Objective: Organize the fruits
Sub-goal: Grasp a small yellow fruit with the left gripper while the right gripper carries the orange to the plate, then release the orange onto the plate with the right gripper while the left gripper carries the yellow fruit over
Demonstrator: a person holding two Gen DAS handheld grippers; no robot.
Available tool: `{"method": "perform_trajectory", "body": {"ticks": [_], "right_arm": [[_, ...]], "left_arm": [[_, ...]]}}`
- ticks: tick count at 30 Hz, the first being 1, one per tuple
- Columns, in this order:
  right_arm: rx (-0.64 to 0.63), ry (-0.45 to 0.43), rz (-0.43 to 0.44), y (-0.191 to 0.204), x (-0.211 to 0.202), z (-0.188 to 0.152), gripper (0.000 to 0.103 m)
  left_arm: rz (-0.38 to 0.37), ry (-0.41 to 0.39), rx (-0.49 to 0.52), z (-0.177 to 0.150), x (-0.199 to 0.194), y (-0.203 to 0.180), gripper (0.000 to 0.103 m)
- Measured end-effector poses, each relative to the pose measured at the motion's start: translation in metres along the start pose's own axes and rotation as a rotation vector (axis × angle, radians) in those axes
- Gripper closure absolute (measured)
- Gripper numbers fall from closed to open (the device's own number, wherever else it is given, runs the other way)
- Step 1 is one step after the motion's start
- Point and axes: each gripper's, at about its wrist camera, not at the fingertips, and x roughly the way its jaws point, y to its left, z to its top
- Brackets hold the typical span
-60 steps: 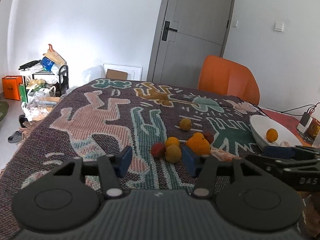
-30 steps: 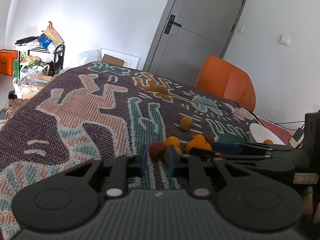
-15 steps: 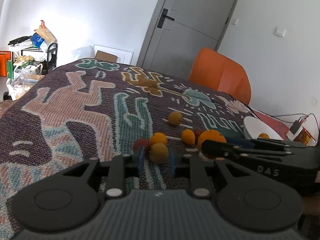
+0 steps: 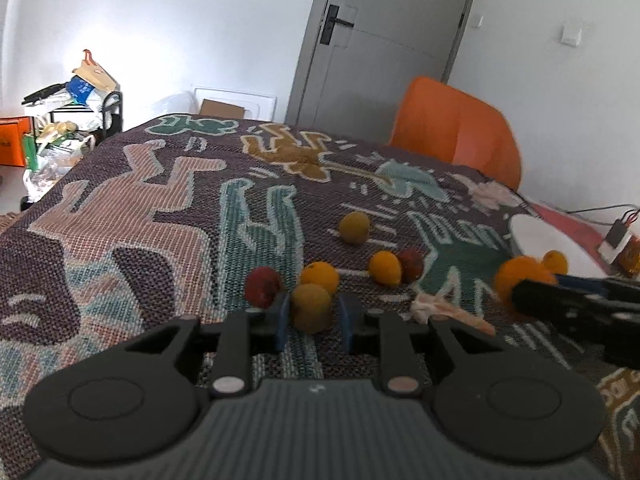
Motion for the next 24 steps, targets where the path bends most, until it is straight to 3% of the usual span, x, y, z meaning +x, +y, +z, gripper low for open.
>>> {"method": "perform_trajectory", "body": {"ticks": [9,24], "right_arm": [[0.049,-0.054,-0.03,-0.021,-0.024,-0.007,0.066],[0.127,-0.099,-0.139,-0.07,-0.056,-0.021,0.066]], "left_arm": [[-0.025,-0.037,0.026,0.003,-0.013,-0.019,0.082],[-0.129,-0.078,0.105,0.013,-0.028,-0.077,0.081]]}}
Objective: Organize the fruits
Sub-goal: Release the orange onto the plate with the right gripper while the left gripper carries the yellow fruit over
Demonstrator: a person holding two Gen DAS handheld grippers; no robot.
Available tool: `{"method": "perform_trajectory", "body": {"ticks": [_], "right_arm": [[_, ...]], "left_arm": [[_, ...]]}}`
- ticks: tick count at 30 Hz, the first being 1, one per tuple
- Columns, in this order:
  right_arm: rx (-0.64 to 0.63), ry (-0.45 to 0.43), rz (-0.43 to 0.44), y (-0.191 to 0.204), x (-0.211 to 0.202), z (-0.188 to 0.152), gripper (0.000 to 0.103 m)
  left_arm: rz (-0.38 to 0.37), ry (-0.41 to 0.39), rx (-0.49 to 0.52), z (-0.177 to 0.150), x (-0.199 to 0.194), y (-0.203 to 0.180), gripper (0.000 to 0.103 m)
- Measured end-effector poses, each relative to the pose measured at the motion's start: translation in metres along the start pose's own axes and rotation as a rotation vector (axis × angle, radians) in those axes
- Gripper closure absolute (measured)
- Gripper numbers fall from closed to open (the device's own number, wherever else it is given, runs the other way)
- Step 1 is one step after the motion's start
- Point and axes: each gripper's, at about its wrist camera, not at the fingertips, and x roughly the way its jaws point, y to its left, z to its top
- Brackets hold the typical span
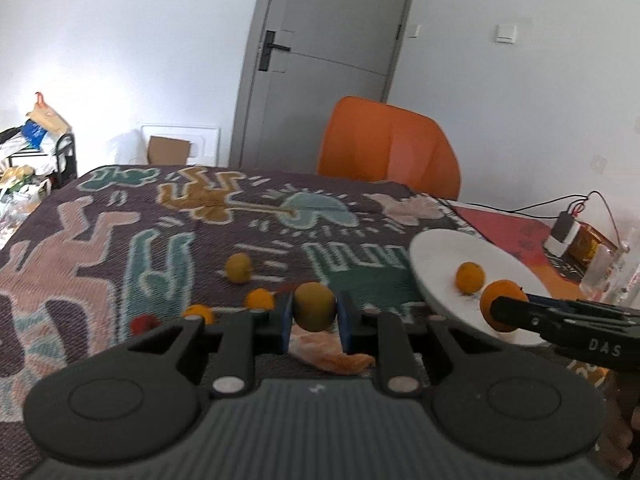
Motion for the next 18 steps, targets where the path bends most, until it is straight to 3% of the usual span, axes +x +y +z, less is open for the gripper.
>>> {"method": "perform_trajectory", "body": {"ticks": [18], "right_arm": [[0.048,-0.014,-0.186,-0.085,-0.005,0.001,0.066]], "left_arm": [[-0.087,0.013,0.08,0.007,0.023,-0.06,0.081]]}}
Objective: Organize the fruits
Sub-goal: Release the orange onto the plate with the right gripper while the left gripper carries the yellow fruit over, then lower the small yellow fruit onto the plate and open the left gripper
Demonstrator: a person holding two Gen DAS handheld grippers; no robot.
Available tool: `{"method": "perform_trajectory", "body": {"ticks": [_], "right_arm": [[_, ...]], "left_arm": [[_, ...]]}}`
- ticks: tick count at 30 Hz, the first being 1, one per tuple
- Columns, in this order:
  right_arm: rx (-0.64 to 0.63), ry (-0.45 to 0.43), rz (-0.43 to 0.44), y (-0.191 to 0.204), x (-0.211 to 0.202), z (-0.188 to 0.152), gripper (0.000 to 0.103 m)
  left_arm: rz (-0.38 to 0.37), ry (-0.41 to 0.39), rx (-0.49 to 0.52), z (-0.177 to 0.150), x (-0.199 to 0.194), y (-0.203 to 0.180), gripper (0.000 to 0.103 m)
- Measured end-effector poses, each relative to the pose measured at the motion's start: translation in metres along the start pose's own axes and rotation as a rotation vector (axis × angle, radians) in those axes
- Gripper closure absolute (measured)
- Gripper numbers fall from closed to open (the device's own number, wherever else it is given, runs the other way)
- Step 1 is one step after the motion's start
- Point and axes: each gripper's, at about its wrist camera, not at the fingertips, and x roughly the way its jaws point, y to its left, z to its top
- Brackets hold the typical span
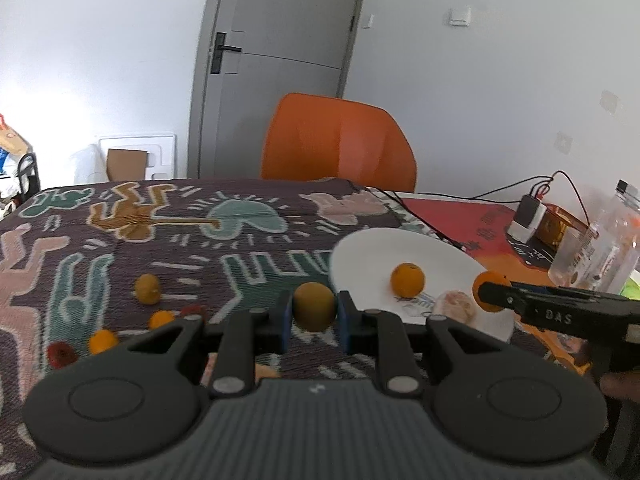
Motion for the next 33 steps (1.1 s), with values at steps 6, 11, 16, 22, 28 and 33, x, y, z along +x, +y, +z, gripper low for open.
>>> {"method": "perform_trajectory", "body": {"ticks": [6,11,16,22,28,33], "right_arm": [[-0.003,0.002,-0.021,-0.012,0.007,0.004,0.066],[-0.013,-0.002,-0.027,-0.016,0.013,0.009,0.066],[-0.03,-0.031,-0.096,-0.016,0.018,0.014,0.051],[-0.042,-0.087,-0.08,-0.009,-0.003,0.01,0.037],[0.017,-0.073,-0.031,-0.007,-0.015,0.001,0.037],[0.035,-0.055,-0.015,0.001,-0.021,-0.008,0.036]], "left_arm": [[-0.023,0.011,0.016,0.003,0.012,-0.014,0.081],[-0.039,0.02,0.029,0.005,0.023,-0.027,0.081],[-0.055,0.032,0.043,0.006,0.031,-0.037,0.081],[-0.067,0.046,0.055,0.004,0.037,-0.044,0.081],[-0.062,0.053,0.063,0.003,0.038,-0.046,0.078],[-0.04,0.045,0.067,0.003,0.031,-0.042,0.062]]}}
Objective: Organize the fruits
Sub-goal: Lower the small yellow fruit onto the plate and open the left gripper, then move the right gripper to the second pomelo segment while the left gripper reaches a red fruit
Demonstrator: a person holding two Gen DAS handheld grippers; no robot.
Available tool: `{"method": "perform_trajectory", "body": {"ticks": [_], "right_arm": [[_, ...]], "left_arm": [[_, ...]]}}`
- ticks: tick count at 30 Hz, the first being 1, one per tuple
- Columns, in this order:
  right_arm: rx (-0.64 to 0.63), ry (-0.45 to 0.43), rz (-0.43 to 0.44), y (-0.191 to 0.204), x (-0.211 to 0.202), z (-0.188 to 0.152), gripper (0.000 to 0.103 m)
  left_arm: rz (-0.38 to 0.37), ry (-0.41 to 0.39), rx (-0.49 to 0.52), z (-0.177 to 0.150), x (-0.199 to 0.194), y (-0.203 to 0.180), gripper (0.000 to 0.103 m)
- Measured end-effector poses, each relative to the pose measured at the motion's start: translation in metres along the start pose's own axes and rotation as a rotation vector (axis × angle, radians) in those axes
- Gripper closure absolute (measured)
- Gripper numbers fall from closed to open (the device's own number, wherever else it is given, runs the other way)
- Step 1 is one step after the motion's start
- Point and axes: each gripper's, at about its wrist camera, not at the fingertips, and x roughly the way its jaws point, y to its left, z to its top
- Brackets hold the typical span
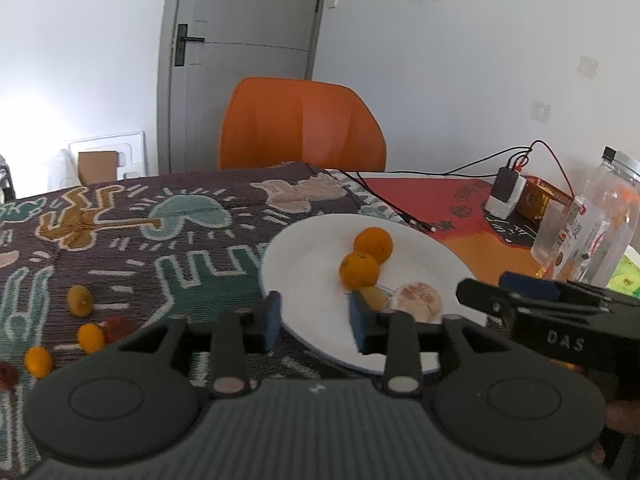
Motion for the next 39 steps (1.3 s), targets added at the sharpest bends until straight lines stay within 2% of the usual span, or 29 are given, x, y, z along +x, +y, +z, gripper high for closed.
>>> {"method": "perform_trajectory", "body": {"ticks": [8,10,12,14,16,22,27,33,39], "right_arm": [[0.032,0.0,0.024,0.014,-0.012,-0.008,0.023],[0.02,0.0,0.028,0.019,-0.012,-0.007,0.019],[0.017,0.002,0.033,0.024,-0.011,-0.007,0.015],[0.024,-0.003,0.039,0.029,-0.011,-0.007,0.005],[0.028,-0.013,0.046,0.034,-0.012,-0.007,0.0],[0.002,-0.001,0.044,0.053,-0.008,-0.008,0.0],[0.01,0.015,0.112,0.069,-0.009,-0.011,0.0],[-0.032,-0.016,0.143,0.095,-0.012,-0.012,0.0],[-0.071,-0.009,0.163,0.116,-0.012,-0.014,0.0]], "left_arm": [[0.071,-0.055,-0.002,-0.005,-0.028,0.017,0.019],[0.084,-0.077,-0.008,-0.006,-0.036,0.023,0.014],[0.111,-0.082,-0.007,-0.006,-0.042,0.03,0.012],[0.128,-0.088,-0.011,-0.007,-0.048,0.036,0.009],[0.137,-0.09,-0.016,-0.009,-0.054,0.043,0.007],[0.172,-0.107,-0.039,-0.017,-0.074,0.064,0.006],[0.18,-0.108,-0.062,-0.024,-0.088,0.08,0.006],[0.222,-0.124,-0.058,-0.034,-0.103,0.096,0.003],[0.245,-0.13,-0.081,-0.041,-0.115,0.113,0.002]]}}
